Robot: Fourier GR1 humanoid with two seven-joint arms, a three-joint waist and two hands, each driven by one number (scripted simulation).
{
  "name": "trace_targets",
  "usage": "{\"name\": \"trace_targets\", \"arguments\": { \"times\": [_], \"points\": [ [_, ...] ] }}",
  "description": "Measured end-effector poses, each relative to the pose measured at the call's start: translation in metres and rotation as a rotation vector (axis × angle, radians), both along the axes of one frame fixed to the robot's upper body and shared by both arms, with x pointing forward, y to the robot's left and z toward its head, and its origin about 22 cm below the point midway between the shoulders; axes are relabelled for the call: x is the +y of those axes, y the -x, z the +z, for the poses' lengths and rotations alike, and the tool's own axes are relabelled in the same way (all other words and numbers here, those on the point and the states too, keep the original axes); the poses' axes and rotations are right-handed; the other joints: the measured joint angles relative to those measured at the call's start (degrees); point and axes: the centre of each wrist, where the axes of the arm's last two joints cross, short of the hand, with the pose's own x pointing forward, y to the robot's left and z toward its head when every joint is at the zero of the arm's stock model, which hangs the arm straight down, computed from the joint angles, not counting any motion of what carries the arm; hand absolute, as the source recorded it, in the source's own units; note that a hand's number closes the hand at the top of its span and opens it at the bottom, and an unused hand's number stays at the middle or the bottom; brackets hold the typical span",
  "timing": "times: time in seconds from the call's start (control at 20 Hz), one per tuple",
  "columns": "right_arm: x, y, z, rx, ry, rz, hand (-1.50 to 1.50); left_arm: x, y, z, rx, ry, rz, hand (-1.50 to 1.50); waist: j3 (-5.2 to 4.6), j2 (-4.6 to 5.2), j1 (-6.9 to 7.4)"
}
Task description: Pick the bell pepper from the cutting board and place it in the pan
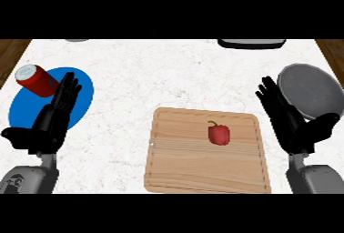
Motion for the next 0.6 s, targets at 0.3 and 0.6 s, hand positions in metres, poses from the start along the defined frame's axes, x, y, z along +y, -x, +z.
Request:
{"name": "trace_targets", "arguments": {
  "times": [0.3, 0.6],
  "points": [
    [0.014, -0.022, 0.011, -0.044, 0.185, 0.386, 1.50, 0.000, -0.009, 0.007, -0.003, -0.012, 0.027, 0.00, 0.99, -0.12, 2.30],
    [-0.013, -0.019, 0.014, -0.328, 0.484, 0.427, -1.50, 0.000, -0.012, 0.004, 0.059, 0.006, 0.075, 0.00, 1.28, -0.68, 0.39]
  ]
}}
